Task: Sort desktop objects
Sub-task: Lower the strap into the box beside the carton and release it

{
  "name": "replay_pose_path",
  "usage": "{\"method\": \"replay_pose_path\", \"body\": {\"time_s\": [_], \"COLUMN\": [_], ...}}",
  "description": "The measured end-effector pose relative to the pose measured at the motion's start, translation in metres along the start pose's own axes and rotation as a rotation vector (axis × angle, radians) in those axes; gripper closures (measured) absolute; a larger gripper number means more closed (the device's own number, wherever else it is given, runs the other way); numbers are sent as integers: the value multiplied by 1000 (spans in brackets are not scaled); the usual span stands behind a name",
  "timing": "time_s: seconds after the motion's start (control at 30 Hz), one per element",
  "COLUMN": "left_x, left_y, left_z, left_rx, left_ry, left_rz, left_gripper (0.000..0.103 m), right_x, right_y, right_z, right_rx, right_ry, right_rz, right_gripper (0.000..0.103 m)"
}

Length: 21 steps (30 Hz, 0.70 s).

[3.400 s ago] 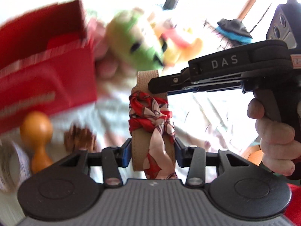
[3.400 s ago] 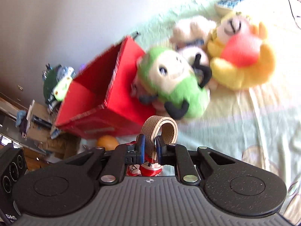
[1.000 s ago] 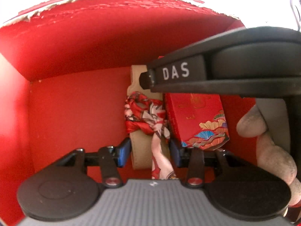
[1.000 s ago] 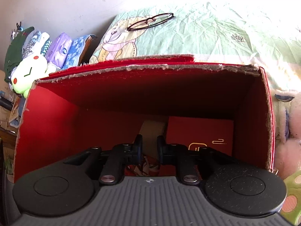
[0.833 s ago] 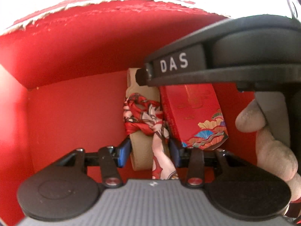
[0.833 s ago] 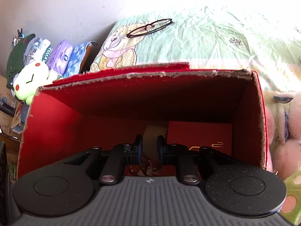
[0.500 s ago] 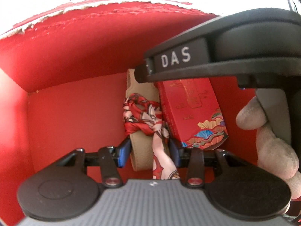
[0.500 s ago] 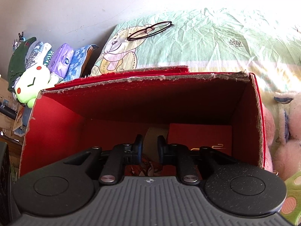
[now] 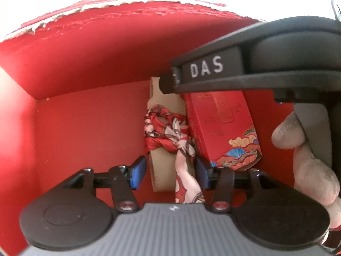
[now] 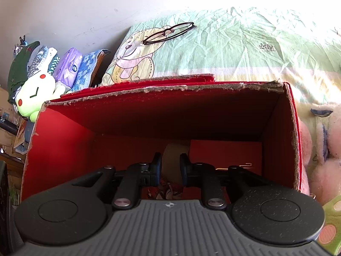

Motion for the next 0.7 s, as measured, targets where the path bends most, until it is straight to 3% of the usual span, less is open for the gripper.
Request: {"method": "replay_pose_path", "body": {"time_s": [0.7], "left_x": [-3], "left_y": [-11], "left_z": [7], "left_rx": [12], "left_ry": [7], "left_rz": [25], "left_gripper": [50], "right_x": [-1], "right_y": [0], "right_z": [-2], "right_rx": [-1], "right_ry": [-13], "right_rz": [-22], "right_gripper": [86]}}
Point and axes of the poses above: each gripper's, at about its wrist camera, not at the fingertips, and x roughly the way its jaws point, y to its left, z to its top, the point moved 1 cm from there along x, roughly the way its jaws point, and after that the axes turned 3 degrees about -y, right-handed, at the moved point
